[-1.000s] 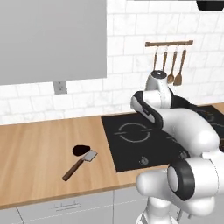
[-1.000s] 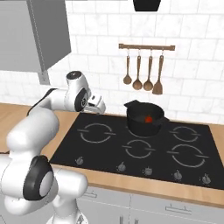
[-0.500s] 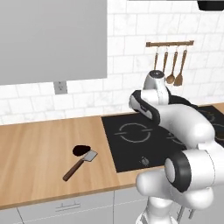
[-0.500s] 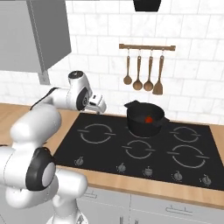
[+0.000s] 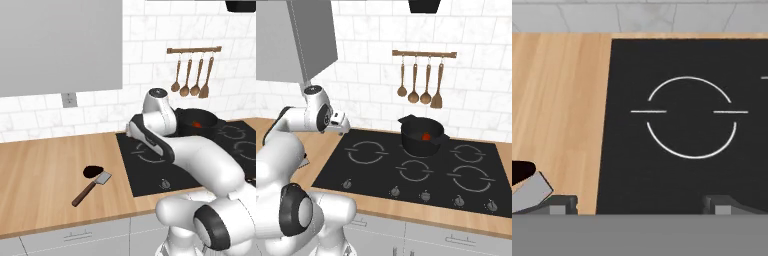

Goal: Put the avocado and tomato in the pot. Retrieve the spatula and lightly stir the vegetables in the pot.

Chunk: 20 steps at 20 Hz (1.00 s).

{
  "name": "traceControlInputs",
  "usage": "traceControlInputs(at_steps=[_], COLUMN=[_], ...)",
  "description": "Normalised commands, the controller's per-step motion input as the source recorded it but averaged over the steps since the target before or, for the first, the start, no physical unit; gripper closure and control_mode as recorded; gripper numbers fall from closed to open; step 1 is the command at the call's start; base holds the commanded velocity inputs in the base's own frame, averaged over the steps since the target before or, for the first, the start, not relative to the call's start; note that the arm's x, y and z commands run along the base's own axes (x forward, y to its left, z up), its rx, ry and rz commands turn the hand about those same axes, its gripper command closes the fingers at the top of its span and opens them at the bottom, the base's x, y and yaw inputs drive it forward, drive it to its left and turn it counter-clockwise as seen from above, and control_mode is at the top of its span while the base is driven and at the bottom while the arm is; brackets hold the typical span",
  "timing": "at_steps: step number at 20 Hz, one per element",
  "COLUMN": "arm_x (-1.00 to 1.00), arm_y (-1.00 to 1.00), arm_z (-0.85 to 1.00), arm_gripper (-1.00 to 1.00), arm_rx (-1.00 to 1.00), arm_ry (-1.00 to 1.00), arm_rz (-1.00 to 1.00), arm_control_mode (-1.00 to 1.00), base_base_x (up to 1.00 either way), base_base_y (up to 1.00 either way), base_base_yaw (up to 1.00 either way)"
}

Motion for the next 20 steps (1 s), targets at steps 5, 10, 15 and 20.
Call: traceControlInputs(at_steps=[5, 10, 15, 20], arm_x=[-0.41, -0.05, 0.06, 0.01], arm_y=[0.9, 0.93, 0.91, 0.77], arm_z=[-0.12, -0.17, -0.29, -0.33], arm_gripper=[-1.0, -1.0, -1.0, -1.0], arm_rx=[0.0, -0.01, -0.04, -0.07], arm_ry=[0.0, 0.02, 0.06, 0.06], arm_rz=[0.25, 0.27, 0.2, 0.12], arm_control_mode=[-1.0, -1.0, -1.0, -1.0], base_base_x=[0.0, 0.0, 0.0, 0.0], base_base_y=[0.0, 0.0, 0.0, 0.0], base_base_yaw=[0.0, 0.0, 0.0, 0.0])
